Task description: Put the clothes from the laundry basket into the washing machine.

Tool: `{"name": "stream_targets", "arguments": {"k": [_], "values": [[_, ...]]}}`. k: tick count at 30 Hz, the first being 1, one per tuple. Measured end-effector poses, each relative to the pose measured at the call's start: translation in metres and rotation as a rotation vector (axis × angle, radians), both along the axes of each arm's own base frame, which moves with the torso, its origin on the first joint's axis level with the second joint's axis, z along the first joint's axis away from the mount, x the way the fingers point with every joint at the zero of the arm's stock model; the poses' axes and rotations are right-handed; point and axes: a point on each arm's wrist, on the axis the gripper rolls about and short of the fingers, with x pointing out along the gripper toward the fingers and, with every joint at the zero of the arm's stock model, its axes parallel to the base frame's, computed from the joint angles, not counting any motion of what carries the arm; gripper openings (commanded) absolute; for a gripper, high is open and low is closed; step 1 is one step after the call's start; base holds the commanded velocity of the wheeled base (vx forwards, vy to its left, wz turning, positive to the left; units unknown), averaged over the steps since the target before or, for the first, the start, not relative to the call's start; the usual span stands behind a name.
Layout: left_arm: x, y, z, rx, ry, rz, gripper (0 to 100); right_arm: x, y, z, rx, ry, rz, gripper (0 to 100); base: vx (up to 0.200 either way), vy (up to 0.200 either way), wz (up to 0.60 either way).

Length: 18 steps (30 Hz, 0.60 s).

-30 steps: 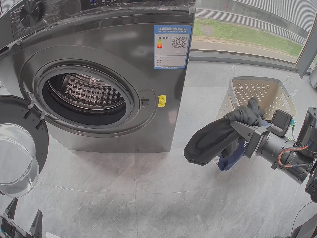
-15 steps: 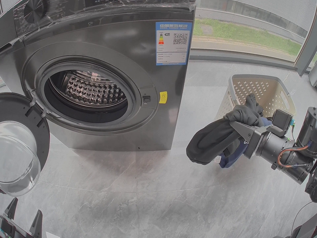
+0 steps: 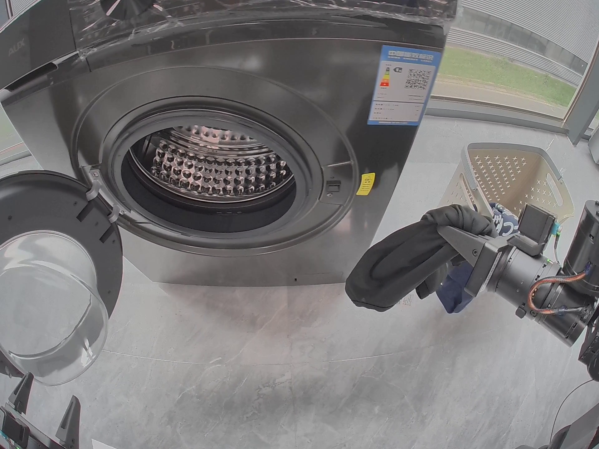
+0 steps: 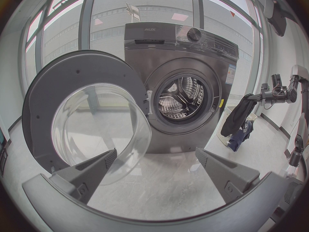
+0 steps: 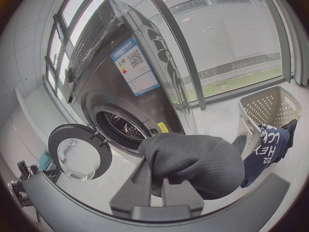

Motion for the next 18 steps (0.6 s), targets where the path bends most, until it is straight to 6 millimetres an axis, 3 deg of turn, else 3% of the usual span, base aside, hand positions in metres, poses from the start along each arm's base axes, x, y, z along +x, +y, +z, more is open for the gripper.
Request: {"name": "stream_targets", "arguments": {"k": [10, 18], "values": [[0.0, 0.0, 0.0, -0.004, 0.0, 0.0, 100, -0.0019, -0.0029, 0.0027, 0.011, -0.009, 0.004, 0, -0.18, 0.0, 0.0], [0.0, 0.0, 0.0, -0.009, 0.0, 0.0, 100, -0.0011, -0.0031, 0.0012, 0.007, -0.005, 0.0, 0, 0.0, 0.0, 0.0]]}}
